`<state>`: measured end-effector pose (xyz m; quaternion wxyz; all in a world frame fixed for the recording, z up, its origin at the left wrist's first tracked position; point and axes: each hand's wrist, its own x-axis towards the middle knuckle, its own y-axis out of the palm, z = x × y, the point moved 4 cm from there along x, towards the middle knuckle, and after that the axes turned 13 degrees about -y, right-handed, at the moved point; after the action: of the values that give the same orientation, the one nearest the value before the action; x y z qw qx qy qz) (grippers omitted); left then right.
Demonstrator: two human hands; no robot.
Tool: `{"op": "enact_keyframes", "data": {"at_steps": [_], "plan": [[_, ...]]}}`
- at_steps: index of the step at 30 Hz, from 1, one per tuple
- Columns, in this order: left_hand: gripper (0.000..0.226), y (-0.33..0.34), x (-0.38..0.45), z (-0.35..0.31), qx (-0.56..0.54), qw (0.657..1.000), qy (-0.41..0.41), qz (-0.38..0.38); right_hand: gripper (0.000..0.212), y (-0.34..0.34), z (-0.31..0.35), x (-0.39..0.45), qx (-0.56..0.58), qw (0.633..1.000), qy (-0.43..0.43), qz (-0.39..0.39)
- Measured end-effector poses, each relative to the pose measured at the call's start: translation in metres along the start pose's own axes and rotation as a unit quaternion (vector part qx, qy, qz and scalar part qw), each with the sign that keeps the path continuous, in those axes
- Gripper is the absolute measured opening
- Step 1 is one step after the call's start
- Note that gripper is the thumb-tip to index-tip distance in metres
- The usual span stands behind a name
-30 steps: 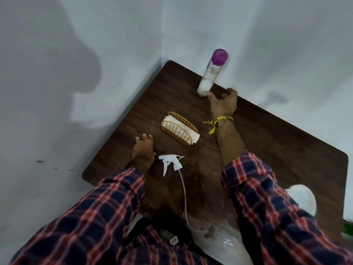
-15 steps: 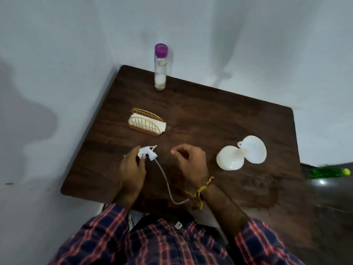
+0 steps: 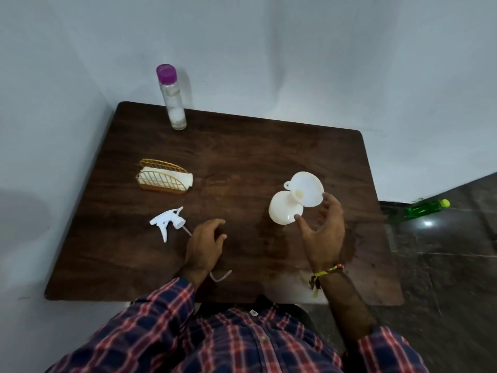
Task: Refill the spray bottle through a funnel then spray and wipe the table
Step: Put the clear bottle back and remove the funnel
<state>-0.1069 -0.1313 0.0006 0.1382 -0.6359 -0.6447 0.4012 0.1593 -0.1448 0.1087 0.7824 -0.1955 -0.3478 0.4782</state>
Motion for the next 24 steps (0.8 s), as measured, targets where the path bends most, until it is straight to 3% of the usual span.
{"op": "enact_keyframes", "data": {"at_steps": [2,4,6,10,13,16,21,24], "plan": [[0.045,0.005,0.003,-0.015,0.003,1.000,-0.001,0.027,0.069,0.001,-0.003,0.013,-0.012,0.997,-0.053,0.054],[0.055,0.008,0.003,-0.037,0.009,0.998,0.007,0.062,0.045,0.003,-0.002,0.023,-0.035,0.993,-0.078,0.086],[0.067,0.013,0.004,-0.067,0.016,0.993,0.020,0.112,0.022,0.002,-0.003,0.030,-0.040,0.991,-0.095,0.087],[0.081,0.040,0.010,-0.135,-0.027,0.984,0.080,0.157,0.014,-0.004,-0.009,0.039,-0.018,0.990,-0.113,0.076],[0.073,0.066,0.021,-0.162,-0.052,0.985,0.035,0.161,0.014,-0.009,-0.012,0.043,-0.013,0.990,-0.127,0.065],[0.062,0.080,0.030,-0.169,-0.052,0.992,0.012,0.116,0.010,-0.012,-0.020,0.045,-0.011,0.986,-0.144,0.082],[0.050,0.082,0.031,-0.169,-0.064,0.994,0.038,0.085,0.022,-0.024,-0.024,0.050,0.002,0.985,-0.171,0.032],[0.049,0.083,0.032,-0.169,-0.059,0.994,0.044,0.085,0.008,-0.029,-0.030,0.060,0.008,0.985,-0.173,0.025]]}}
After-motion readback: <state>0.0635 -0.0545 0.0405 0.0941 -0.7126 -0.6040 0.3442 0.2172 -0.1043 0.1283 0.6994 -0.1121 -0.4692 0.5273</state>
